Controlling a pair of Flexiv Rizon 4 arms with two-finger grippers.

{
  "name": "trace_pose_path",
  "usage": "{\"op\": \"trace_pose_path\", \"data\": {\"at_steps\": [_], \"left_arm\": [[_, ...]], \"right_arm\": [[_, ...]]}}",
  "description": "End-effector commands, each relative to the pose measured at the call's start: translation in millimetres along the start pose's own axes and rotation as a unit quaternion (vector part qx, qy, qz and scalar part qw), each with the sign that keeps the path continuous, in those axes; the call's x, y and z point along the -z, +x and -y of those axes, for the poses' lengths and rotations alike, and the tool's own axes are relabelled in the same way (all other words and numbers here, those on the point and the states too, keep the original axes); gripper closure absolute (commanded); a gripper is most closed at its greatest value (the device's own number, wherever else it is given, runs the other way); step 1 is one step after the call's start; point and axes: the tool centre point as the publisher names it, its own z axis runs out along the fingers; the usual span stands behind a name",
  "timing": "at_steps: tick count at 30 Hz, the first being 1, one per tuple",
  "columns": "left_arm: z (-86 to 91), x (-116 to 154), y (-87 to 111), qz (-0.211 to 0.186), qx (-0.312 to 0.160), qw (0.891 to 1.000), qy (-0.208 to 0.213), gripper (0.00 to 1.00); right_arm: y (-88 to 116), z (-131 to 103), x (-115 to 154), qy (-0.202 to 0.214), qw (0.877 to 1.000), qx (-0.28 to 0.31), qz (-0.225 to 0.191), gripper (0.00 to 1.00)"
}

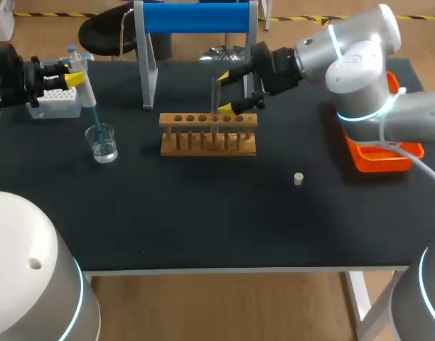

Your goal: Invert the test tube, pick up the pipette, mount the tip to pipette, aspirate from beaker and dispense into the tube, eject the tip, return the pipette, and cap with the stopper.

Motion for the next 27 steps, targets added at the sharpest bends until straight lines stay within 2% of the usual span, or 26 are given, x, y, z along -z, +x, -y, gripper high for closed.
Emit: {"op": "trace_pose_path", "data": {"at_steps": [1,14,27], "left_arm": [[0.6,1.2,-1.0,-0.002,0.000,1.000,0.000,1.00],[0.6,1.2,-1.0,-0.002,0.000,1.000,0.000,1.00],[0.6,1.2,-1.0,-0.002,0.000,1.000,0.000,1.00]], "right_arm": [[-4.3,-4.2,-8.3,0.008,1.000,0.001,0.002,0.00],[-4.5,-12.0,-23.1,0.031,0.999,0.010,0.020,0.00],[-5.3,-4.3,-29.3,0.051,0.998,0.027,0.026,0.00]]}}
